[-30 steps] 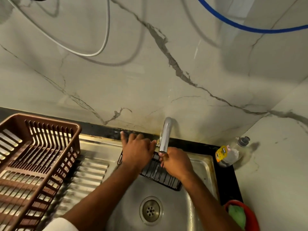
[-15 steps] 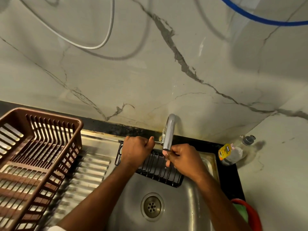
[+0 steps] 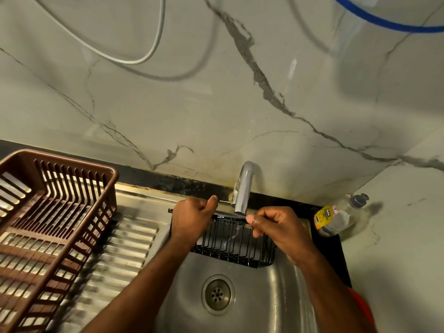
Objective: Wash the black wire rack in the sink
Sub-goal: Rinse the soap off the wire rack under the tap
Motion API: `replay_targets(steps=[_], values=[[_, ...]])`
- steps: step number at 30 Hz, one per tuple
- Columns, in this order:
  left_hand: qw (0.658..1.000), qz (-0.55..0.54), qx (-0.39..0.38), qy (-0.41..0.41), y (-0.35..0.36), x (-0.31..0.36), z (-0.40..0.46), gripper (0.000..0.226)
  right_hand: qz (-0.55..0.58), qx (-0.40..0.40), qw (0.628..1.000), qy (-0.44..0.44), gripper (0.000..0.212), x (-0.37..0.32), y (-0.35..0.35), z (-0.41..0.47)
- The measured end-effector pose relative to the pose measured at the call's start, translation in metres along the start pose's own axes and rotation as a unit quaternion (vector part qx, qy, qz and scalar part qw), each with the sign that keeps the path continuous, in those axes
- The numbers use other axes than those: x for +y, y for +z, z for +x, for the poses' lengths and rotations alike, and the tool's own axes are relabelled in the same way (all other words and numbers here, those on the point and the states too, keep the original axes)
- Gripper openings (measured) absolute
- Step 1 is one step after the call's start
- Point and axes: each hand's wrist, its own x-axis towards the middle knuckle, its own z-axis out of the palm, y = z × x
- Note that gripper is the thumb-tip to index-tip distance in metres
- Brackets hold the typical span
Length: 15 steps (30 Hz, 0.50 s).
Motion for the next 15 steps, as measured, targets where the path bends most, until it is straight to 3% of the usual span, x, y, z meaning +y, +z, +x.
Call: replay_targets(steps=[5,8,11,15], values=[[0.998,-0.018,-0.020,-0.061,0.012,0.009,-0.007,0.050,0.037,0.022,0.999,-0.022,0.038,0.006,-0.007,0.004],[0.992,-0.045,-0.060,-0.101,0.020,-0.001,-0.014,0.047,0.038,0.002,0.999,0.016,0.039,0.014,-0.007,0.007],[0.989,-0.048,-0.098,-0.098,0.028,-0.009,-0.020,0.050,0.018,-0.036,0.997,0.071,0.033,0.021,0.007,0.012],[0.971,-0.176,-0.147,-0.069,0.043,-0.001,-0.024,0.056,-0.034,-0.068,0.994,0.080,0.032,0.017,0.031,0.025]])
